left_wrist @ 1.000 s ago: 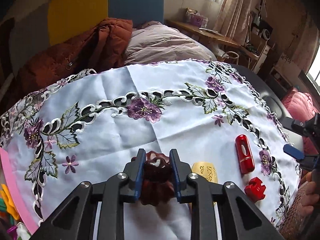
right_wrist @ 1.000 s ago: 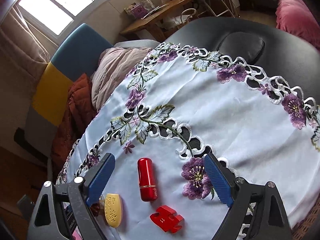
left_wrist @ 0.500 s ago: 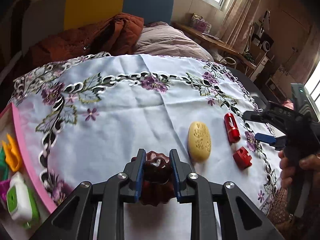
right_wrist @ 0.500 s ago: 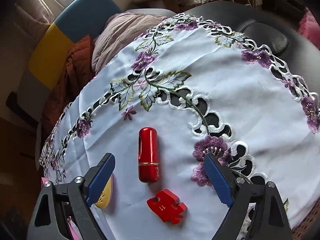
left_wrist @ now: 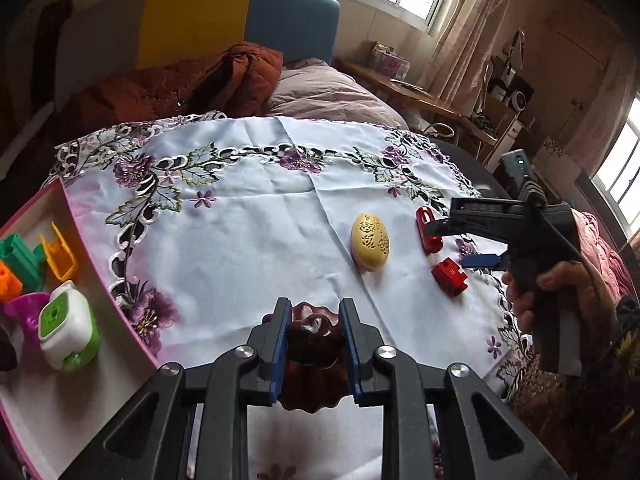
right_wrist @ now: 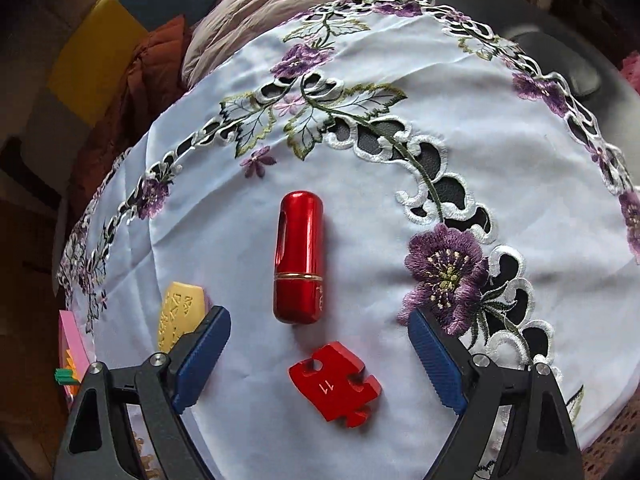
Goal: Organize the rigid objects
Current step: 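Close the right tool on the red puzzle piece while the left tool holds the brown knob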
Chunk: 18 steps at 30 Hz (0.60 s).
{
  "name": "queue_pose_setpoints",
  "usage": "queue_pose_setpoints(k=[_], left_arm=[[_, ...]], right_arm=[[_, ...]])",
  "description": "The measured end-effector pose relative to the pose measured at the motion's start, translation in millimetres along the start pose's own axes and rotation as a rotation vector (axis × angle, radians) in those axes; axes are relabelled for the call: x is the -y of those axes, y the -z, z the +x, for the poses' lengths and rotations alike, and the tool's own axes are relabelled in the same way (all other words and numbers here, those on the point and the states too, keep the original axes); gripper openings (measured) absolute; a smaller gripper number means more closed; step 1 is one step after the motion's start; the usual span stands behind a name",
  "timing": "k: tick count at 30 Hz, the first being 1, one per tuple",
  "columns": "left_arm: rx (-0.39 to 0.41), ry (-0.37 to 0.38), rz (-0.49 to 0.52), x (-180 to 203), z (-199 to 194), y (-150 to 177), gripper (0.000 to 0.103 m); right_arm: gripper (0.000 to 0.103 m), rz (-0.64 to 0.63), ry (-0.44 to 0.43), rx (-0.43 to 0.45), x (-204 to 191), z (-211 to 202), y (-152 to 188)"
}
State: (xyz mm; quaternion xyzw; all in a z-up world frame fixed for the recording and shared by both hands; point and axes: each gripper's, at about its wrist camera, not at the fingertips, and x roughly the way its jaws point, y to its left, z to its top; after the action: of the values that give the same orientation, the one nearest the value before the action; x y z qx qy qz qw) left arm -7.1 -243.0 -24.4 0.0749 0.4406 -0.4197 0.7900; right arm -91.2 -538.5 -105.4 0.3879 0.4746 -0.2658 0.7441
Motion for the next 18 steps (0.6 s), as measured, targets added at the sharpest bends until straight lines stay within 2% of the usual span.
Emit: queue_pose_setpoints(k=[6,11,13,14,15,16,18], left_arm=[[0.013,0.020,-0.028,-9,-18,10,0.023],[0.042,0.038,-0.047,-13,-34,12,0.023],[0.054,0.046,-0.054,-15,-40,12,0.023],[0.062,0.048,-0.058,-17,-43,13,0.023],[0.068,0.050,-0.062,-18,-46,14,0.023],[0.073,0.052,-0.066,-20,-50,15,0.023],[0.088,0.054,-0.077,-26,-57,17,0.023]], right_arm=[[0.090,-0.099,0.040,-0.056,-16,4,14],[0.081,-0.182,0.099,-0.097,-27,6,24],[0.073,-0.210,0.147,-0.110,-30,8,27],[0.062,-0.235,0.185,-0.113,-33,9,29],[0.043,-0.260,0.223,-0.116,-37,9,32],[0.033,-0.276,0.229,-0.112,-40,8,34],[0.031,-0.291,0.210,-0.114,-44,4,37]])
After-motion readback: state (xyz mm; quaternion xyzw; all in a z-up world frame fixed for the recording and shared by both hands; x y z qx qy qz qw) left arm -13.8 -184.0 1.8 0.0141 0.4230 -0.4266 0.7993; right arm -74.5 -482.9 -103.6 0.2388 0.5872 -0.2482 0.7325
